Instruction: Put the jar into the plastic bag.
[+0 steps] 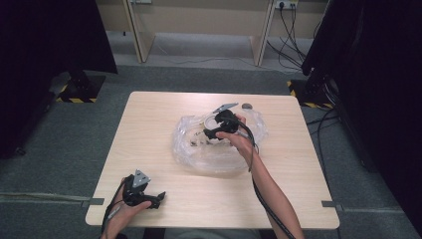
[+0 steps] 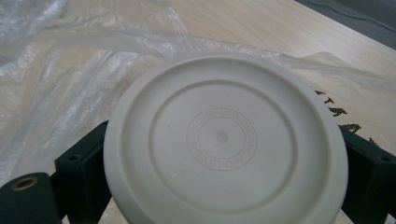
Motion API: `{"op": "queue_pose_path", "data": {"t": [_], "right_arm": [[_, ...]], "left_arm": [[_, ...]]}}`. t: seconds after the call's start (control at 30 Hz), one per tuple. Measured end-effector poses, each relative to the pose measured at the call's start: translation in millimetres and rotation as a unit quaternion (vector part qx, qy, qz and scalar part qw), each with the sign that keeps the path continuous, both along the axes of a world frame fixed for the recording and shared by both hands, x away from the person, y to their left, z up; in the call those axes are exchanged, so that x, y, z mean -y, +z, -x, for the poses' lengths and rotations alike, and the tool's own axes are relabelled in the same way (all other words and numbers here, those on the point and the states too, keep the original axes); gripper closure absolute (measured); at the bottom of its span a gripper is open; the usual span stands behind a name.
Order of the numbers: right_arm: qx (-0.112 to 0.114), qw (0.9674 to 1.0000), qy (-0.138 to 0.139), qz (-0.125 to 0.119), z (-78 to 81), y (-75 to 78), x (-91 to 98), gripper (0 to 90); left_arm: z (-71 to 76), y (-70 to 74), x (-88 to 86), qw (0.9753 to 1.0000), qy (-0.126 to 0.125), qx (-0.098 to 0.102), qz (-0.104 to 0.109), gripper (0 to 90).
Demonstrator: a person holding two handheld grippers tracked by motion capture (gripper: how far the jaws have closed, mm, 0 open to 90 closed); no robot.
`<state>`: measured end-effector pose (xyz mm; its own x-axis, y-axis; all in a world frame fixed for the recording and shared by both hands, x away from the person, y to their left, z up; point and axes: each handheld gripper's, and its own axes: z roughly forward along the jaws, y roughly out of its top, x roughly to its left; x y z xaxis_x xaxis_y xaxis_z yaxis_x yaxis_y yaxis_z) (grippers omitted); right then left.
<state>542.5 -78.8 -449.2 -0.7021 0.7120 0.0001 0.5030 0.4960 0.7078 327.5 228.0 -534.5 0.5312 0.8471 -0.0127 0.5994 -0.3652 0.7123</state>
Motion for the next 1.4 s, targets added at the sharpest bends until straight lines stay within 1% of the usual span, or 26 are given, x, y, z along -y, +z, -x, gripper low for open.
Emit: {"op": "queue_pose_path", "data": {"t": [0.1, 0.2, 0.5, 0.7, 0.8, 0.83, 0.93, 1.03, 1.1, 1.2, 1.4], "right_arm": [[0.000, 1.0000, 0.000, -0.002, -1.5, -5.5, 1.8, 10.0], [-0.005, 1.0000, -0.003, -0.004, -2.7, -11.6, 3.0, 10.0], [-0.010, 0.9999, -0.004, -0.001, -3.7, -25.7, 4.3, 9.9], [-0.008, 1.0000, -0.003, 0.004, -2.5, -26.4, 4.2, 9.9], [-0.013, 0.9999, -0.003, 0.006, -1.8, -26.9, 5.2, 9.8], [-0.013, 0.9999, -0.003, 0.004, -1.7, -27.1, 5.9, 9.8], [-0.016, 0.9998, -0.007, 0.004, -1.9, -26.9, 6.0, 9.6], [-0.019, 0.9997, -0.010, 0.011, -2.2, -25.2, 4.6, 9.3], [-0.018, 0.9997, -0.014, 0.007, -2.0, -22.8, 4.6, 7.6], [-0.023, 0.9995, -0.023, -0.004, -2.5, -16.2, 6.7, 4.8], [-0.010, 0.9996, -0.023, -0.010, -0.6, -2.6, 9.3, 4.3]], "left_arm": [[0.0, 0.0, 0.0, 1.0000, 0.000, 0.000, 0.000, 0.0], [0.0, 0.0, 0.0, 1.0000, 0.000, 0.000, 0.000, 0.0], [0.0, 0.0, 0.0, 1.0000, 0.000, 0.000, 0.000, 0.0], [0.0, 0.0, 0.0, 1.0000, 0.000, 0.000, 0.000, 0.0], [0.0, 0.0, 0.0, 1.0000, 0.000, 0.000, 0.000, 0.0], [0.0, 0.0, 0.0, 1.0000, 0.000, 0.000, 0.000, 0.0], [0.0, 0.0, 0.0, 1.0000, 0.000, 0.000, 0.000, 0.0], [0.0, 0.0, 0.0, 1.0000, 0.000, 0.000, 0.000, 0.0], [0.0, 0.0, 0.0, 1.0000, 0.000, 0.000, 0.000, 0.0], [0.0, 0.0, 0.0, 1.0000, 0.000, 0.000, 0.000, 0.0], [0.0, 0.0, 0.0, 1.0000, 0.000, 0.000, 0.000, 0.0]]}}
